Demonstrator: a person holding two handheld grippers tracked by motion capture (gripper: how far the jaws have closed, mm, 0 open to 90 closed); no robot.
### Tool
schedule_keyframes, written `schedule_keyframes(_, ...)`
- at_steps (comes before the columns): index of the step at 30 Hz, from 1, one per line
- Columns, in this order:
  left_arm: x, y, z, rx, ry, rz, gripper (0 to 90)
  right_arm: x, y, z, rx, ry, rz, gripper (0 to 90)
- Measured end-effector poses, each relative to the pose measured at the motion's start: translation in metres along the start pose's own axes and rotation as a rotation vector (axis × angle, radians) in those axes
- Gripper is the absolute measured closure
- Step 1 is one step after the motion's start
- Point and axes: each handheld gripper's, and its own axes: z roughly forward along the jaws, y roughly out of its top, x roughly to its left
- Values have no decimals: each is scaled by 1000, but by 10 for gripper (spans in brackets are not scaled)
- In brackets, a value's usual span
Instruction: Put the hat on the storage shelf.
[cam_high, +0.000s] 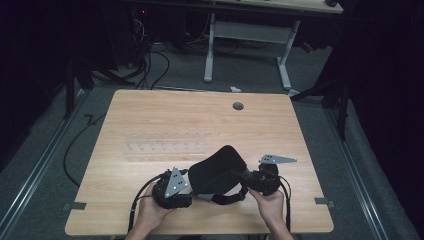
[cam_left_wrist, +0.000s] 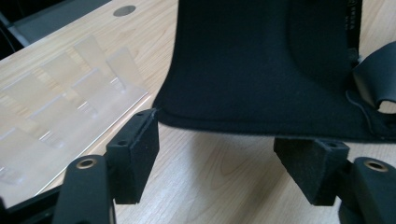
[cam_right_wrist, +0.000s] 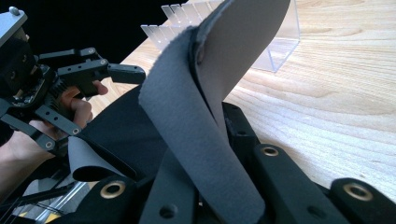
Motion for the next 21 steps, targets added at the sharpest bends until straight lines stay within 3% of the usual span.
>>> schedule_keyframes(9, 1, 0, 0, 1, 17, 7, 363, 2, 1, 3, 11, 8, 6, 844)
schedule_keyframes(15, 4, 1, 1, 4, 55, 4, 415, 7, 2, 8, 19, 26, 5, 843)
schedule_keyframes(21, 3, 1, 1, 4, 52, 13, 466, 9, 4, 11, 21, 43, 13, 842)
